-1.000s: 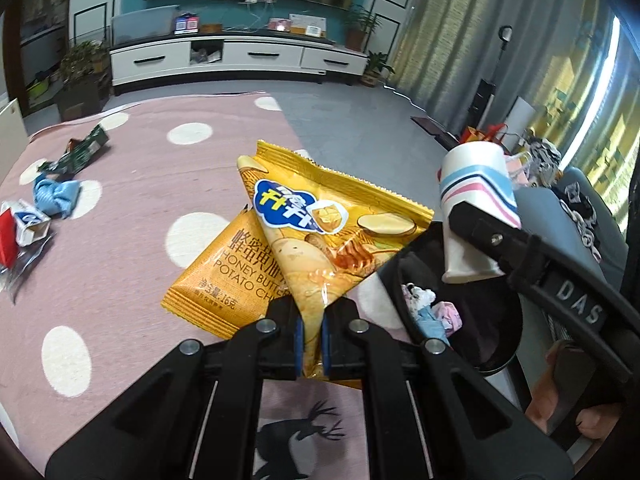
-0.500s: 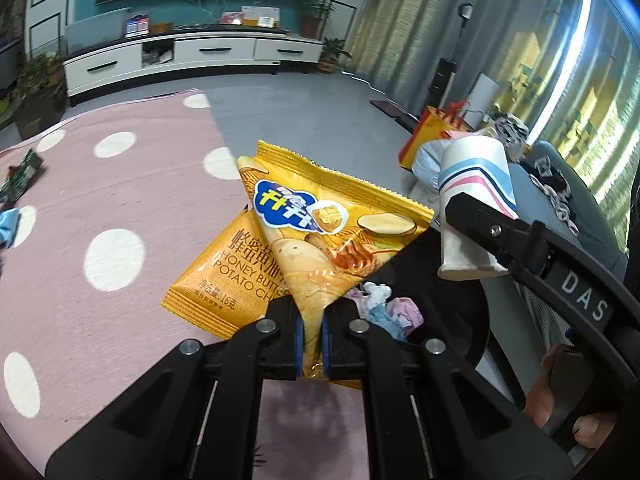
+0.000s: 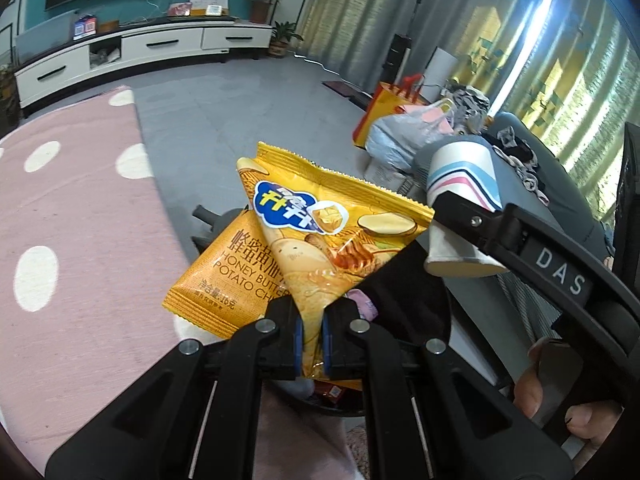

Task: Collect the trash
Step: 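Carry the chip bags and white cup over the black bin, then lower both tools into the bin and open them to drop the items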

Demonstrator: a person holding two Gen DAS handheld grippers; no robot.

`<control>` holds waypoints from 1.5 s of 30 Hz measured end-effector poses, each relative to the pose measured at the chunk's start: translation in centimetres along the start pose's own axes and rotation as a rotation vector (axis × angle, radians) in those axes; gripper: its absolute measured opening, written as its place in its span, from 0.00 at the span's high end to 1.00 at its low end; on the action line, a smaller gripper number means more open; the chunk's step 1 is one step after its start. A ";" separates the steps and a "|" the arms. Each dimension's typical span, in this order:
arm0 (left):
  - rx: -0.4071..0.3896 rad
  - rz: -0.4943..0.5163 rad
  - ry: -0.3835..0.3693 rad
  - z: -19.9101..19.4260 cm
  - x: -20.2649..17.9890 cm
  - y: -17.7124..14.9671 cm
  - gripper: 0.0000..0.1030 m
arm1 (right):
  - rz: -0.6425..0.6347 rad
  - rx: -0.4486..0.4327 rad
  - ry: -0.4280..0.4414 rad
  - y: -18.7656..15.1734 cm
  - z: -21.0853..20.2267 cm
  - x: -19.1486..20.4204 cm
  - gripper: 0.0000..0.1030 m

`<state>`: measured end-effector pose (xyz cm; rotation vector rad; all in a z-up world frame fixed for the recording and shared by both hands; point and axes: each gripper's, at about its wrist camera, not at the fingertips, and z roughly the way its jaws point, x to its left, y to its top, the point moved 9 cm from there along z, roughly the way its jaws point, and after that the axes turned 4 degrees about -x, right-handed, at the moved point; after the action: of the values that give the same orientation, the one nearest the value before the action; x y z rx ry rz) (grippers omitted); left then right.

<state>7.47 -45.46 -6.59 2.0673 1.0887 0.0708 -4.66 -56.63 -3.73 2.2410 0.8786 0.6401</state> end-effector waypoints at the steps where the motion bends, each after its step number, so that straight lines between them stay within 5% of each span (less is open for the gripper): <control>1: 0.005 0.001 -0.006 0.3 -0.2 -0.1 0.92 | 0.004 0.002 -0.003 -0.1 0.1 -0.1 0.21; 45: 0.161 -0.034 -0.087 5.7 -1.9 -3.5 0.92 | 0.032 0.151 -0.093 -2.2 4.1 -2.5 0.20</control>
<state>6.09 -49.22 -12.26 2.1718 1.1061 -0.1267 -4.67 -58.75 -8.58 2.4033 0.8712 0.4939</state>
